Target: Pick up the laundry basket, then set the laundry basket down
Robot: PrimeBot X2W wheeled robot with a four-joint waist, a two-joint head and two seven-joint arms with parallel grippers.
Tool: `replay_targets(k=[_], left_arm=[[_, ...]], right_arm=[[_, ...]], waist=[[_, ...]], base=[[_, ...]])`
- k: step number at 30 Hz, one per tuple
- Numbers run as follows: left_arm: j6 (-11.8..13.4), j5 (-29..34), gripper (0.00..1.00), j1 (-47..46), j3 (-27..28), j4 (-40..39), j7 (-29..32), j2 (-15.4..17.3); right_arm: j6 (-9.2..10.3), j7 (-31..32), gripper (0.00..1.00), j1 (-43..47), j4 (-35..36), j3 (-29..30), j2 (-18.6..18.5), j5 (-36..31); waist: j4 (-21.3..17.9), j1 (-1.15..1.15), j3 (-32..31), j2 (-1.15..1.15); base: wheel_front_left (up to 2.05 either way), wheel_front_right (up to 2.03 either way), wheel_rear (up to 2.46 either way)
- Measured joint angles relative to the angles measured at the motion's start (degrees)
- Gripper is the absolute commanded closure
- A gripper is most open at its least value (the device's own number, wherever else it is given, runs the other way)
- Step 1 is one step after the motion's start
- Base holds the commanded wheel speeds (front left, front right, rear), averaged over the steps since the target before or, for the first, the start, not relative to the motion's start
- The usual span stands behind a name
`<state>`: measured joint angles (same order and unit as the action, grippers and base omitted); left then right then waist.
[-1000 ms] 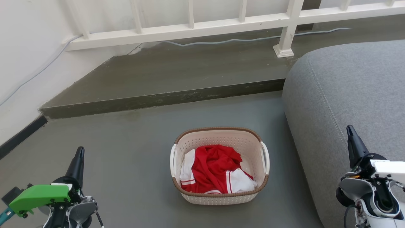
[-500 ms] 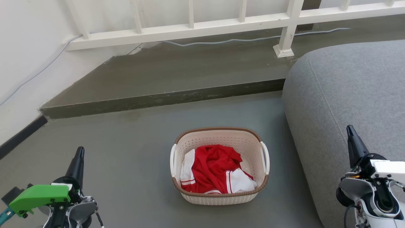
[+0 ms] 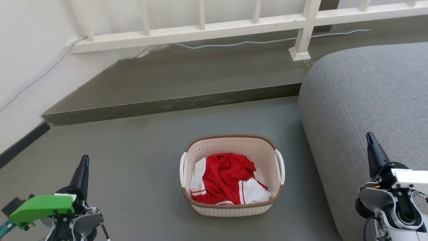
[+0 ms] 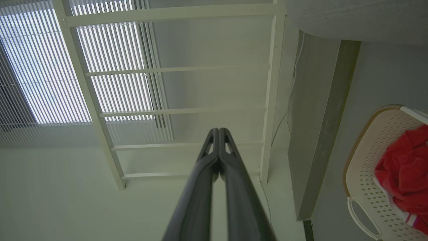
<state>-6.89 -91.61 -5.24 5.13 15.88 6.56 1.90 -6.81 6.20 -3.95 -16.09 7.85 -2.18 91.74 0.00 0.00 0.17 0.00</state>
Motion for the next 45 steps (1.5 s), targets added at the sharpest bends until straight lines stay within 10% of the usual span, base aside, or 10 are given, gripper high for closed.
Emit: replay_targets(k=[45], left_arm=[[0.00,0.00,1.00,0.00,0.00,-0.01,0.00,0.00]], right_arm=[[-0.22,0.00,1.00,0.00,0.02,0.00,0.01,0.01]], waist=[[0.00,0.00,0.00,0.00]], base=[[0.00,0.00,0.00]])
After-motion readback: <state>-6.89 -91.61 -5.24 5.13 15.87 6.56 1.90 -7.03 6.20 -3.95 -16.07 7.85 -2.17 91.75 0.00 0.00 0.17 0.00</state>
